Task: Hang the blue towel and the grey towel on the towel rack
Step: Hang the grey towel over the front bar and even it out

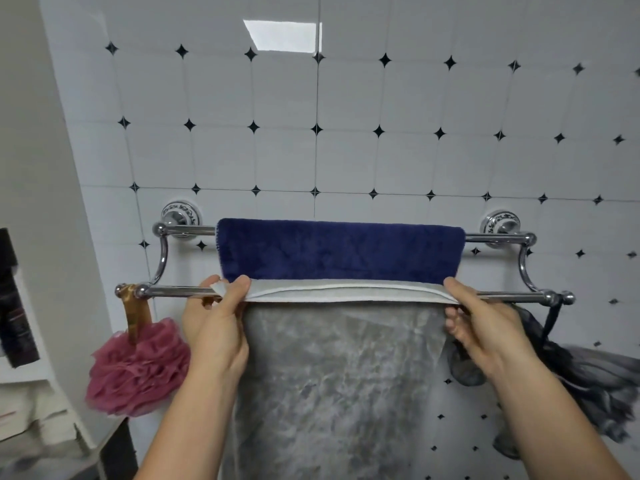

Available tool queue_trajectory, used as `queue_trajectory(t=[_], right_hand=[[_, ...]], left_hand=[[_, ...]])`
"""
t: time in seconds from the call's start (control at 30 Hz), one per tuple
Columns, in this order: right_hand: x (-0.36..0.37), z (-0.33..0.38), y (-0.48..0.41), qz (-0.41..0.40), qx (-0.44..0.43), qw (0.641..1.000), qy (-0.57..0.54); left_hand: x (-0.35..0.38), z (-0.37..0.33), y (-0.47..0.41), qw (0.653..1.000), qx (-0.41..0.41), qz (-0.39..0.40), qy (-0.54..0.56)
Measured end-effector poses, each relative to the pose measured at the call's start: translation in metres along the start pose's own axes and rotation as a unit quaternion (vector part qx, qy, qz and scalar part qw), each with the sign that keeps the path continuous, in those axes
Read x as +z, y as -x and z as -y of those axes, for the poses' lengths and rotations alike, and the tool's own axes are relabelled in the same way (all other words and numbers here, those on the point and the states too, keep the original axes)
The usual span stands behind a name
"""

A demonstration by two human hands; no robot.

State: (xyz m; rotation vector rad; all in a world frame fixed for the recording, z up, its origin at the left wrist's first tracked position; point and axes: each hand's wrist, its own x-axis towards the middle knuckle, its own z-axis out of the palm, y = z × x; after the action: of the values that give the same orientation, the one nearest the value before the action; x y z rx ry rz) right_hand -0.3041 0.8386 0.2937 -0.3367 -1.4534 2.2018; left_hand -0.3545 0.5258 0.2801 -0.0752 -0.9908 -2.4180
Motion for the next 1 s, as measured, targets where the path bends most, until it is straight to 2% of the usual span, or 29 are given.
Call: queue_trajectory(t=[0.1, 0.2, 0.4, 0.47, 0.57, 0.67, 0.8, 0.9, 1.0], right_hand=[[-0.008, 0.000, 0.002, -0.018, 0.024, 0.991, 0.129], [-0.008, 0.003, 0.005, -0.002, 0.018, 0.984, 0.176], [-0.006, 0.001, 0.008, 0.003, -0.030, 0.984, 0.175], [-0.007, -0.004, 0.013, 0.015, -0.050, 0.987, 0.153], [-0.016, -0.025, 0.022, 0.031, -0.100, 0.983, 0.148], [-0.039, -0.060, 0.029, 0.015, -0.135, 0.974, 0.181], [-0.083, -0.120, 0.047, 0.017, -0.083, 0.955, 0.283], [-0.117, -0.168, 0.071, 0.028, -0.020, 0.952, 0.304], [-0.140, -0.204, 0.089, 0.006, 0.060, 0.952, 0.301]], left_hand=[[-0.003, 0.002, 0.002, 0.995, 0.024, -0.075, -0.056], [-0.008, 0.001, 0.004, 0.984, 0.004, -0.113, -0.134], [-0.012, -0.018, -0.003, 0.966, -0.100, -0.010, -0.236], [-0.012, -0.022, -0.004, 0.964, -0.097, 0.014, -0.246], [-0.015, -0.019, 0.002, 0.965, -0.044, 0.033, -0.256], [-0.038, -0.010, 0.024, 0.957, -0.053, 0.046, -0.281], [-0.107, 0.017, 0.061, 0.939, -0.092, 0.060, -0.326], [-0.157, 0.045, 0.089, 0.928, -0.141, 0.045, -0.342], [-0.195, 0.069, 0.112, 0.910, -0.183, 0.037, -0.369]])
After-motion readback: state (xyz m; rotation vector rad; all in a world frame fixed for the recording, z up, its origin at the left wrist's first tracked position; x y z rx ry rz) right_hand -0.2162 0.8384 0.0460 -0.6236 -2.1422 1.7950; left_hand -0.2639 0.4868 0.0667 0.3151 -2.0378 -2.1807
